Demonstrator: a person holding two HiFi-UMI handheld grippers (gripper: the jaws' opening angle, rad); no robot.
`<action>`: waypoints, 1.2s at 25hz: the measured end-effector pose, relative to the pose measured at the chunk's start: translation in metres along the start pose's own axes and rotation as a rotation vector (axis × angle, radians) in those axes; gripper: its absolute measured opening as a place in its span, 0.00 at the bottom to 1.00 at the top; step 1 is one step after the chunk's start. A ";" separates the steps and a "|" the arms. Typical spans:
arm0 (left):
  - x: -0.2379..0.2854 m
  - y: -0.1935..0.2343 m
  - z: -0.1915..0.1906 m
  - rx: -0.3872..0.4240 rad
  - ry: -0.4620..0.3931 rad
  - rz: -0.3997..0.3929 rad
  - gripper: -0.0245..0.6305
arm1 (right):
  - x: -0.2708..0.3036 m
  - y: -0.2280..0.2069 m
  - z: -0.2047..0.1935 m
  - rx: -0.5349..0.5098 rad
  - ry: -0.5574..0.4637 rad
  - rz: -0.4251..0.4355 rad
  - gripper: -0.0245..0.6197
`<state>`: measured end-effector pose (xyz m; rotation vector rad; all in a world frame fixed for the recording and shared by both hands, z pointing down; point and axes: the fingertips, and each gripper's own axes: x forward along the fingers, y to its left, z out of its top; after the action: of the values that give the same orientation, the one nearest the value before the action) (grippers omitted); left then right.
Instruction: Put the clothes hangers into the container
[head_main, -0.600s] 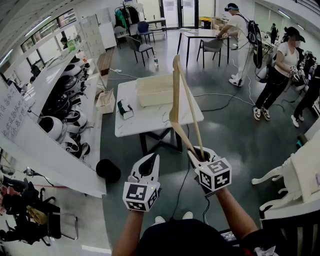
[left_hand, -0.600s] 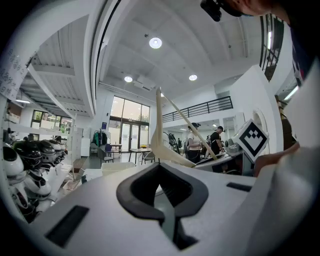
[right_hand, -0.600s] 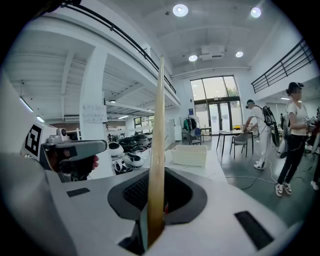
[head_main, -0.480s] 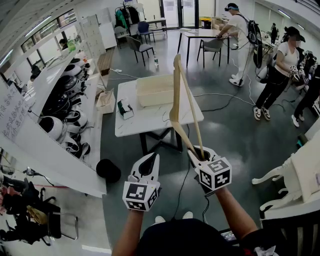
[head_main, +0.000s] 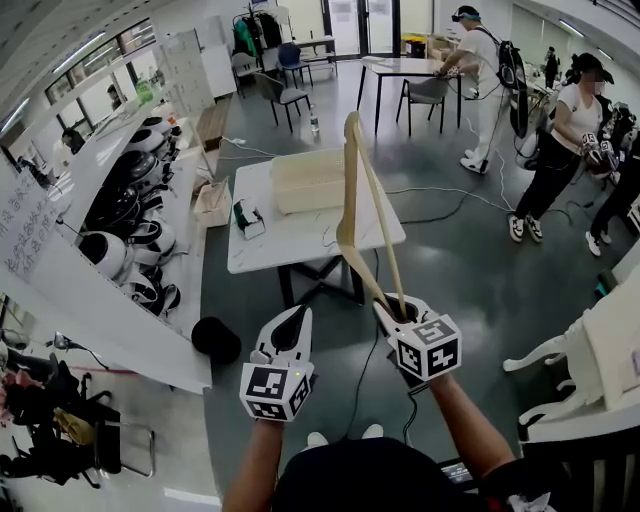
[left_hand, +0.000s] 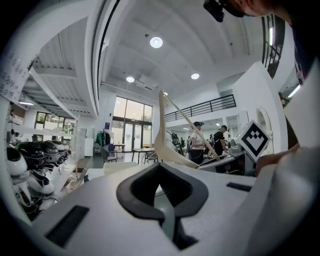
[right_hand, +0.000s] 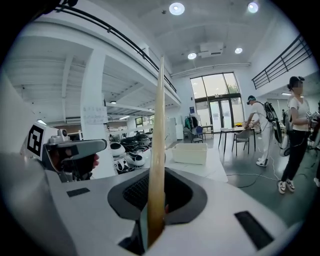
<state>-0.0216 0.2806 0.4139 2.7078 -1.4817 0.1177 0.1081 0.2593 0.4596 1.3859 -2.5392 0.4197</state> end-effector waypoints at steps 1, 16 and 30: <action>0.001 -0.001 -0.001 0.000 0.001 0.004 0.04 | -0.001 -0.003 -0.001 0.002 0.000 0.003 0.14; 0.015 -0.024 -0.010 0.000 0.024 0.032 0.04 | -0.009 -0.040 -0.007 0.010 0.005 0.020 0.14; 0.048 0.012 -0.009 -0.005 0.027 0.034 0.04 | 0.036 -0.050 0.001 0.015 0.028 0.029 0.14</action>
<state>-0.0064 0.2343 0.4274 2.6674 -1.5187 0.1513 0.1309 0.2053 0.4768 1.3397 -2.5417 0.4617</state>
